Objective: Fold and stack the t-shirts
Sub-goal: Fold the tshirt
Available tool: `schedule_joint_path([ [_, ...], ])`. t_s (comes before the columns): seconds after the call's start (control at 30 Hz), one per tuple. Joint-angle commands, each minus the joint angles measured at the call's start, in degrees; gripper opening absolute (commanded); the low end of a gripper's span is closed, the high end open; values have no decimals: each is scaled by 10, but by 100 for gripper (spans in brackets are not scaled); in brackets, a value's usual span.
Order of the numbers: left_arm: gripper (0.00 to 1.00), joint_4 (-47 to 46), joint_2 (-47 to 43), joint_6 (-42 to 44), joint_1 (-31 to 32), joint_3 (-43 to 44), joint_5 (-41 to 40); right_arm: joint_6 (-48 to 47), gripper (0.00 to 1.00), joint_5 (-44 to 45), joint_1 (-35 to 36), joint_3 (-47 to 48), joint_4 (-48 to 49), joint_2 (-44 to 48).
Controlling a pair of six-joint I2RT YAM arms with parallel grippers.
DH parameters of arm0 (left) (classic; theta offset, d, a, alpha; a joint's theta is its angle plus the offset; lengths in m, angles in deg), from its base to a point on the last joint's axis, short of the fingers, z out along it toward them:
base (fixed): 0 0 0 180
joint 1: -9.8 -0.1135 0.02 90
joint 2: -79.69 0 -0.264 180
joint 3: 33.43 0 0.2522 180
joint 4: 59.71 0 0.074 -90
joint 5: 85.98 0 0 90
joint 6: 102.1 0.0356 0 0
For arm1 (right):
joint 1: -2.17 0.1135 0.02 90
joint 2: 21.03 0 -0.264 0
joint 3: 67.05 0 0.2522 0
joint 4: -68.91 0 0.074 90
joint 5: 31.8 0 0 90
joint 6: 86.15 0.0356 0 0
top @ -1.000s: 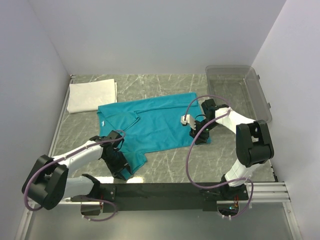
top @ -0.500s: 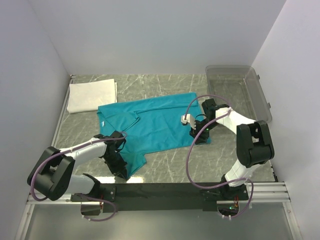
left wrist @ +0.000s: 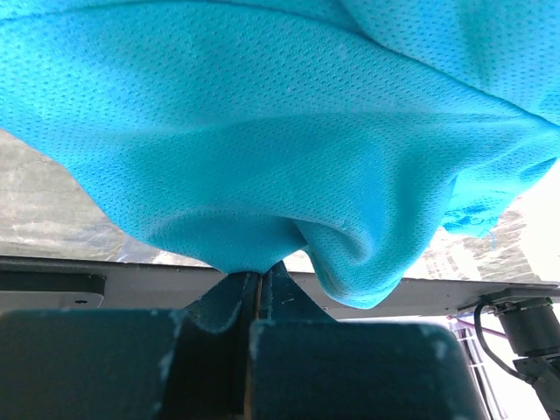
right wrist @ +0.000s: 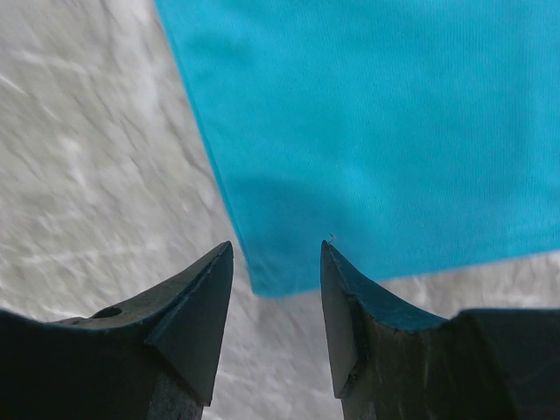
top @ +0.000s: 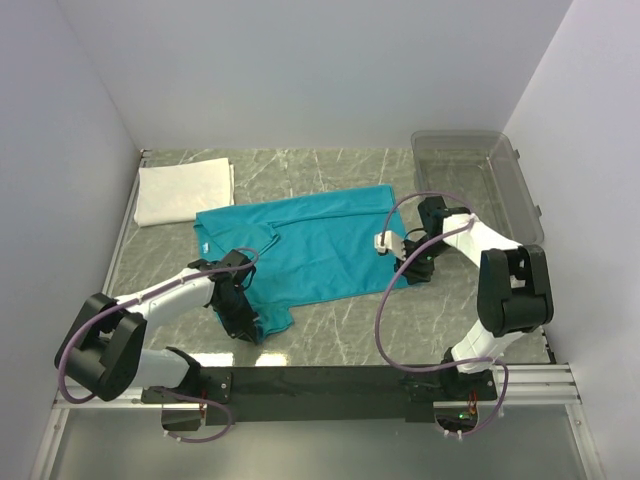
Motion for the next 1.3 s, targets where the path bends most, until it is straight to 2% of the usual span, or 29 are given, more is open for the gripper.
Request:
schedule_joint_path([
  [0.0, 1, -2, -10, 11, 2, 8, -5, -38, 52, 42, -7, 18, -5, -8],
  [0.27, 1, 0, -22, 8, 1, 6, 0, -42, 51, 63, -5, -3, 1, -8],
  [0.63, 1, 12, -36, 12, 0, 11, 3, -28, 43, 72, 18, -32, 19, -9],
  [0.83, 0, 43, -50, 22, -4, 35, 4, 2, 19, 68, 19, -10, 12, -25],
  [0.87, 1, 51, -52, 27, -11, 42, 2, 4, 12, 68, 18, 4, 7, -24],
  [0.97, 0, 78, -64, 50, -40, 75, -1, 10, 0, 47, 15, 39, -19, -18],
  [1.17, 1, 94, -80, 94, -134, 113, 30, 5, 0, -1, 9, 111, -90, -27],
  [1.27, 1, 93, -68, 106, -157, 134, 36, 15, 0, -18, 8, 137, -101, -38],
])
